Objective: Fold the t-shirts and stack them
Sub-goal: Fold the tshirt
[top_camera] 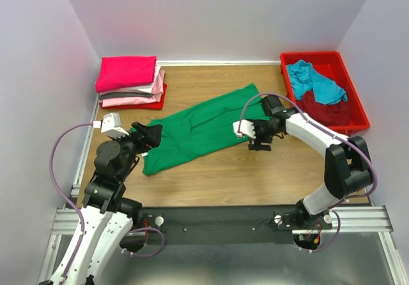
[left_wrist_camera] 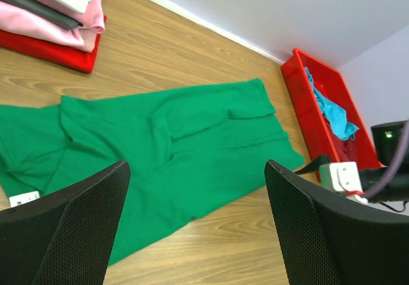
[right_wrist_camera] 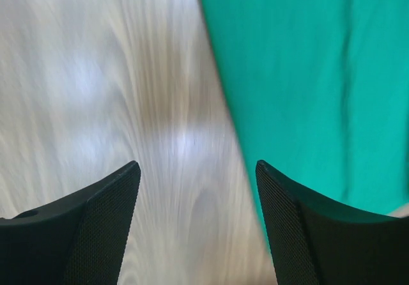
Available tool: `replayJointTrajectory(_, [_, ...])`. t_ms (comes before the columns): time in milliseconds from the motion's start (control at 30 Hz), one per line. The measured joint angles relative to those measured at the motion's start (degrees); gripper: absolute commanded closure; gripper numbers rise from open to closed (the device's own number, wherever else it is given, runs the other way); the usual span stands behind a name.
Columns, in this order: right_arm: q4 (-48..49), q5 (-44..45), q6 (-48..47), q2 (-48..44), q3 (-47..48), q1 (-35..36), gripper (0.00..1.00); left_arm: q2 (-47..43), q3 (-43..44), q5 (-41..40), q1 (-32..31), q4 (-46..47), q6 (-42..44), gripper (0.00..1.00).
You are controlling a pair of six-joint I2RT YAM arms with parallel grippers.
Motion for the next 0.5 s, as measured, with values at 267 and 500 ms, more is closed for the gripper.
replayJointTrajectory(267, [3.9, 5.2, -3.1, 2.2, -2.5, -6.2, 0.29, -0.5, -1.4, 2.1, 0.0, 0.4, -1.6, 0.07])
replayJointTrajectory(500, [8.8, 6.7, -2.8, 8.0, -1.1, -6.2, 0.36, -1.5, -1.5, 2.7, 0.0, 0.4, -1.7, 0.07])
